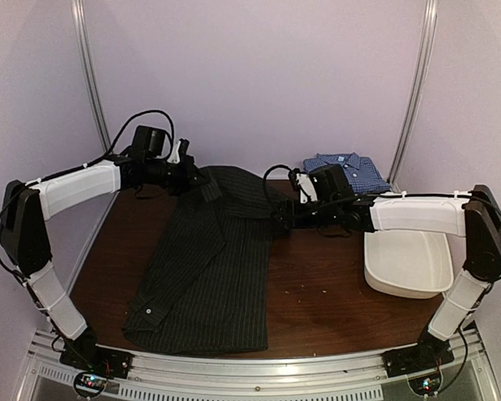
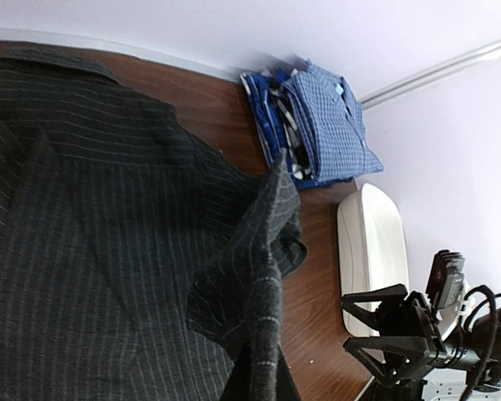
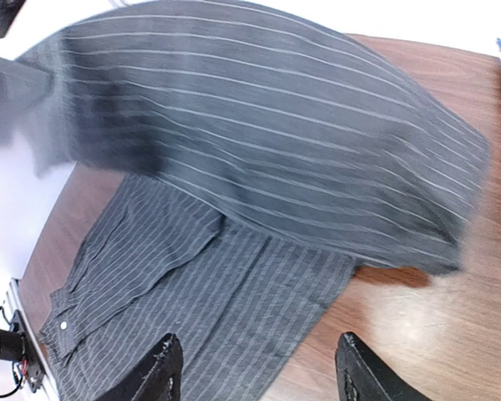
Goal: Fold and stack the long sleeve shirts
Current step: Pass from the right arm to the left, then move the right arm to the center of the board with the 1/3-folded shirt.
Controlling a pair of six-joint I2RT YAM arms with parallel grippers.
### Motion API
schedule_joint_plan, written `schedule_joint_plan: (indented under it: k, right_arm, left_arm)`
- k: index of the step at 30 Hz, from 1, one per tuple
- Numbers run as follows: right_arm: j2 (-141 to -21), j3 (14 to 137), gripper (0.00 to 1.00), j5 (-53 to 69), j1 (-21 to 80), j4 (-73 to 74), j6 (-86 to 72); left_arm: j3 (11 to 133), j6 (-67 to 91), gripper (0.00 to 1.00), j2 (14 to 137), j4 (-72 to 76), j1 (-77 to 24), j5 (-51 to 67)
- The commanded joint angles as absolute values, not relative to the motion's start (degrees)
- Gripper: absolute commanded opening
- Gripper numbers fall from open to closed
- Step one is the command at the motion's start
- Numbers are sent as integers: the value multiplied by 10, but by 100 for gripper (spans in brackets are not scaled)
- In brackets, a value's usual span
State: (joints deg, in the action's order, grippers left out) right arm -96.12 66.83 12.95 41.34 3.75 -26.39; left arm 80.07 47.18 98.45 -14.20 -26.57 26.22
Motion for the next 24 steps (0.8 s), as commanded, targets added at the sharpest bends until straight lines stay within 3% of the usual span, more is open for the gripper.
schedule_joint_plan:
  k: [1, 10, 24]
  right_arm:
    - [-948, 641, 64, 109, 396, 21, -270]
    - [-1010, 643, 65, 114, 385, -6, -277]
    - [-1168, 758, 59, 130, 383, -33, -302]
  left_arm:
    - [815, 425, 0, 937, -191, -206, 257]
    - [779, 385, 0, 888, -248, -120, 248]
    - [759, 378, 0, 853, -265, -88, 222]
